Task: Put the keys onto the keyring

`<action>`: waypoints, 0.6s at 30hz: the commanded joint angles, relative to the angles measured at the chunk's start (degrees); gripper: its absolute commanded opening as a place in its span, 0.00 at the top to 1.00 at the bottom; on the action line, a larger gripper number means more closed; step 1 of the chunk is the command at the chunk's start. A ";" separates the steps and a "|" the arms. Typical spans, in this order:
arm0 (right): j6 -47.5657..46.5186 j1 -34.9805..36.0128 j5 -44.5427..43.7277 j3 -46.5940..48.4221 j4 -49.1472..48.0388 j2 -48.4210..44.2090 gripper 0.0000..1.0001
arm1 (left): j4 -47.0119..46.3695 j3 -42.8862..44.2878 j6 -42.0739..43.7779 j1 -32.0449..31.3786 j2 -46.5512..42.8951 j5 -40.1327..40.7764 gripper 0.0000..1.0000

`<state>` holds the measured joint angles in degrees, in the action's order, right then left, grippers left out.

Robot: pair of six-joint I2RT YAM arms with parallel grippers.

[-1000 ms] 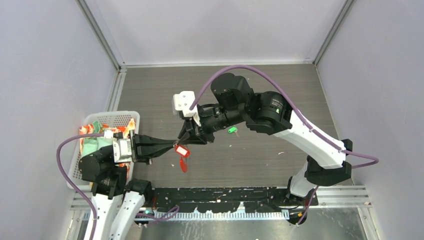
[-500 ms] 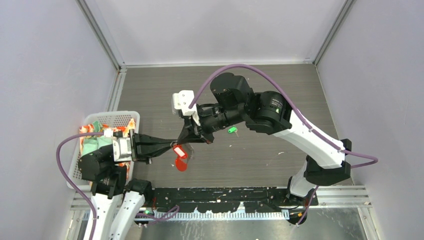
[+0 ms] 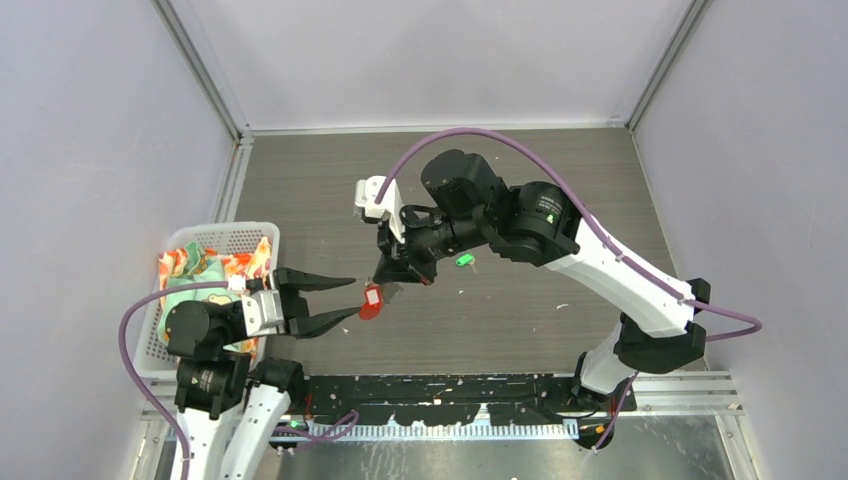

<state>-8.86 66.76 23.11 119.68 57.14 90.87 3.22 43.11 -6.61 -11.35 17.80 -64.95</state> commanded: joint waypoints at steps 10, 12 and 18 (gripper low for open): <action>3.28 0.03 -5.11 0.16 3.33 -1.54 0.99 | 0.88 -0.52 -17.61 -0.23 3.44 -1.07 0.49; 3.68 -0.03 -6.07 0.52 3.73 -0.87 0.99 | -1.75 -1.06 -19.75 -0.29 3.42 -1.06 0.49; 5.99 -0.05 -9.31 1.09 4.16 1.26 0.99 | -2.18 -2.23 -14.78 -0.24 2.52 0.39 0.52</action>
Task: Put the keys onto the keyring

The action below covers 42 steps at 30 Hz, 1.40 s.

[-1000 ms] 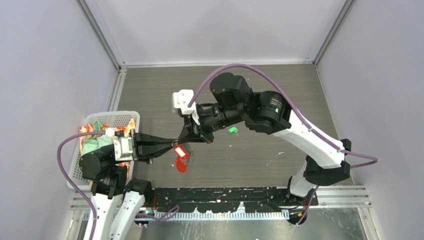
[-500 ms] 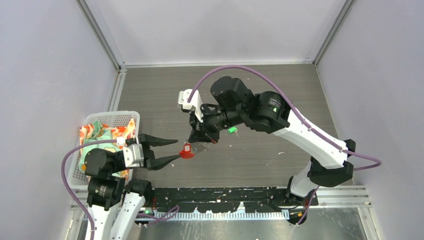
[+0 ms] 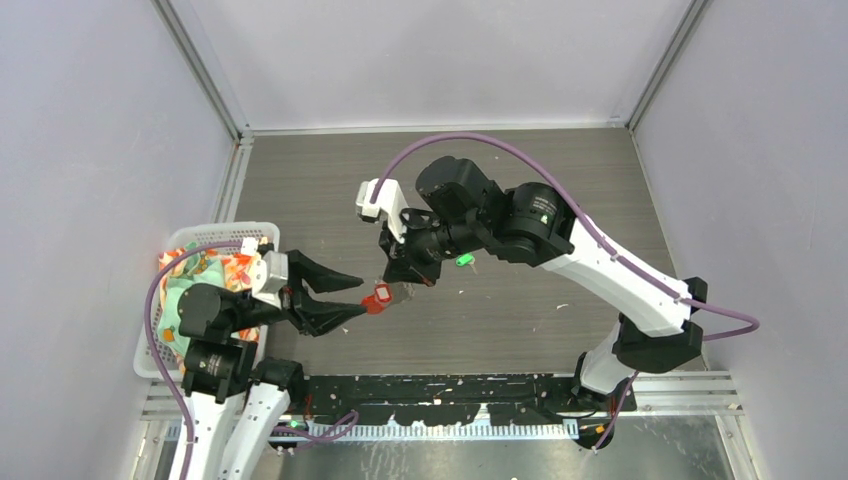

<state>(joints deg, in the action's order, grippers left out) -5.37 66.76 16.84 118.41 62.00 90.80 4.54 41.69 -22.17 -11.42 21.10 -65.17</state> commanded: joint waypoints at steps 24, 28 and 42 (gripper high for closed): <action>6.37 0.13 -3.22 2.95 -1.17 4.85 0.99 | 9.81 3.48 14.30 -0.20 6.87 8.10 0.78; 5.98 0.13 -2.30 -0.73 -4.67 2.20 0.99 | 7.69 3.63 11.91 -0.18 7.33 6.35 0.95; 8.15 -0.45 6.83 -25.71 -32.71 -15.84 0.99 | 15.68 6.03 20.81 -0.19 6.74 1.49 1.00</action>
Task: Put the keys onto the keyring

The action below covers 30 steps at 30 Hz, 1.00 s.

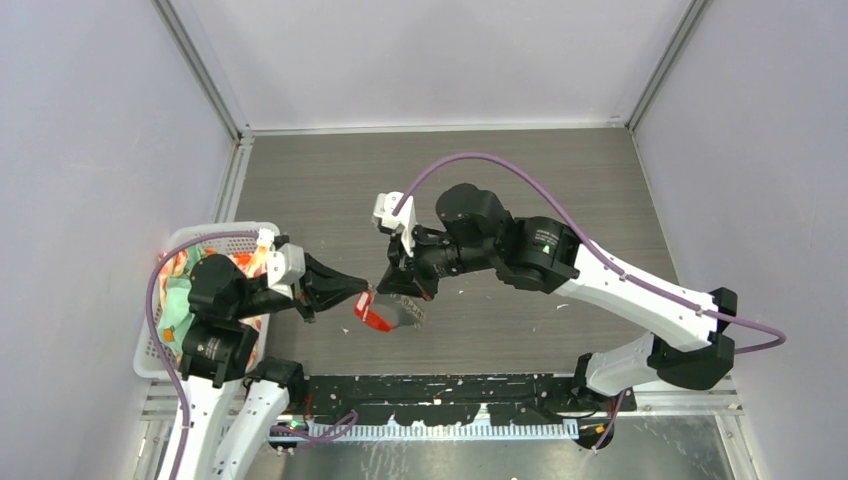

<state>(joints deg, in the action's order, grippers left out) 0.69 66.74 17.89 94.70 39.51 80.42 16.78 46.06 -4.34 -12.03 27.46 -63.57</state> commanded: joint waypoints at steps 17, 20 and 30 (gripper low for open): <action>8.80 -2.64 12.37 -19.97 -32.62 -13.93 0.99 | 0.34 11.44 3.89 0.42 1.40 -10.13 0.33; 9.32 -2.66 13.49 -21.47 -36.60 -14.07 0.99 | -2.06 10.86 0.77 0.43 2.72 -13.49 0.41; 10.30 -2.66 14.19 -25.62 -46.83 -14.31 0.99 | -2.67 8.53 0.27 0.39 2.71 -13.33 0.74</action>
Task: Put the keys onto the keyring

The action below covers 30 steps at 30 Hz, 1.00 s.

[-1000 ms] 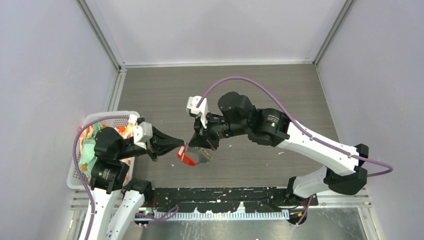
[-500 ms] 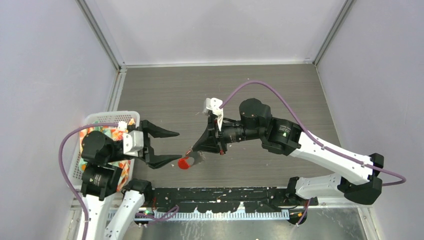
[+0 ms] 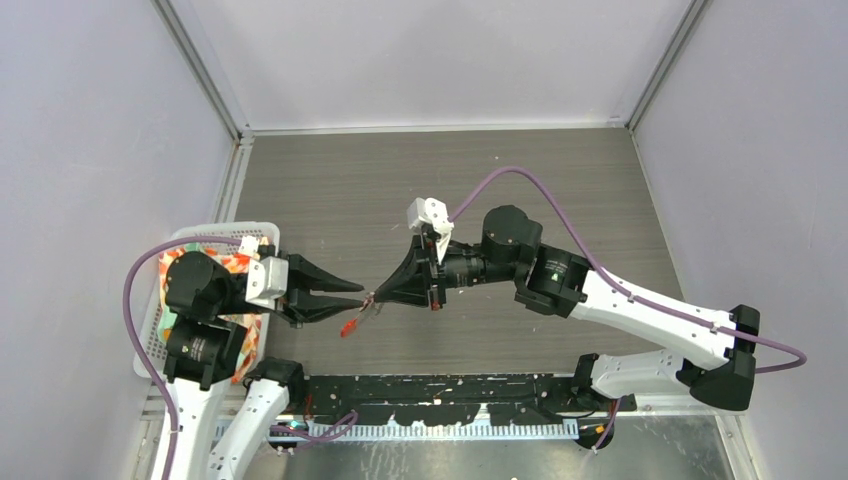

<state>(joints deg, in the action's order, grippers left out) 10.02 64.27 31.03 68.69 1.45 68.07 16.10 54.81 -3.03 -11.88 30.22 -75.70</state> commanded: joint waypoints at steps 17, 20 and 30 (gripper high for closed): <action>4.52 -0.19 -0.13 -4.77 -18.88 -2.78 0.99 | -2.23 -1.51 -2.08 0.27 -1.17 0.18 0.80; 5.59 -0.12 -0.18 -5.76 -20.96 -2.46 0.99 | -3.04 -0.58 -3.50 0.28 -1.29 0.85 0.62; 6.50 -0.13 0.47 -5.70 -22.11 -1.42 0.99 | -3.64 -0.05 -4.02 0.25 -0.91 0.73 0.86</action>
<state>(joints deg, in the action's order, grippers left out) 15.86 64.27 31.66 62.08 -15.97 67.75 14.46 53.43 -6.09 -11.88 29.47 -75.05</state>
